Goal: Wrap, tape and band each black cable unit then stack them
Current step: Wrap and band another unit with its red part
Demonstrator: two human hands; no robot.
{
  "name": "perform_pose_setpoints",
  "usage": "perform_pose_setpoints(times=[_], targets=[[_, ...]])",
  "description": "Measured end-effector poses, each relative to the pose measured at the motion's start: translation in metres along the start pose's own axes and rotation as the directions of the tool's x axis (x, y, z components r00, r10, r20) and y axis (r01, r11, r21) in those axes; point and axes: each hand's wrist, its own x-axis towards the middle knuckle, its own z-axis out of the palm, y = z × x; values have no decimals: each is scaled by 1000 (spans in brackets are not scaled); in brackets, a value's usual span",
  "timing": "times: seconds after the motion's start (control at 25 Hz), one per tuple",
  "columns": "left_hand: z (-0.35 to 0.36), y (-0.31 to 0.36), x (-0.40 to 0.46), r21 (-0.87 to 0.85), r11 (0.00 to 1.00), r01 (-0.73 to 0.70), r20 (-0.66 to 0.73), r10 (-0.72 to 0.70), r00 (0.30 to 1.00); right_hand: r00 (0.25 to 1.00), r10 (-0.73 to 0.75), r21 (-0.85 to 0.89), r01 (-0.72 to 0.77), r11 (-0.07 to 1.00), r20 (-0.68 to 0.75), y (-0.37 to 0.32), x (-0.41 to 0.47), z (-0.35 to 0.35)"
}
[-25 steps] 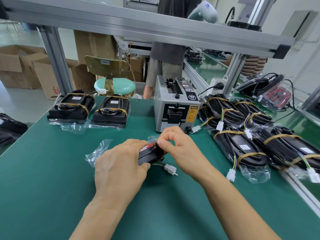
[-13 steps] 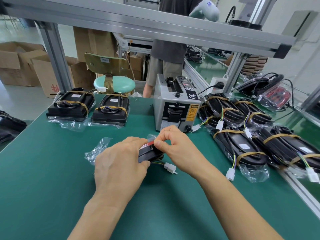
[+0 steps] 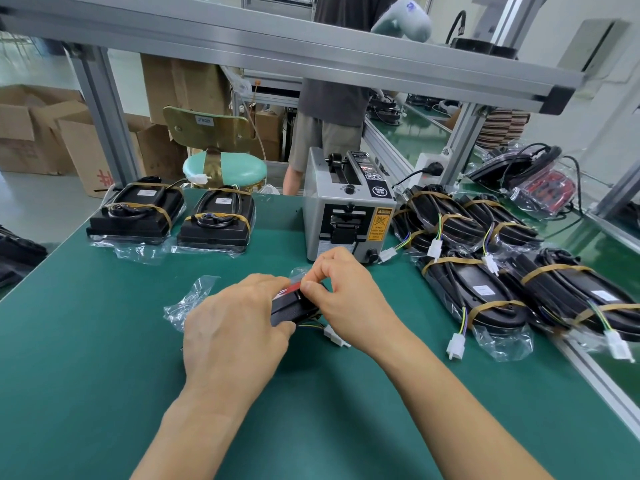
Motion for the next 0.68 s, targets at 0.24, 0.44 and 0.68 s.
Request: perform_pose_setpoints(times=[0.24,0.44,0.68], targets=[[-3,3,-1,-44,999,9,-8,-9,1000,980,194,365,-168,916,-36,5,4,1],[-3,3,-1,-67,998,-8,-33,6,999,976,208,596,-202,777,60,14,-4,14],[-4,5,-1,-42,999,-28,-43,26,999,986,159,608,-156,779,49,25,-1,15]])
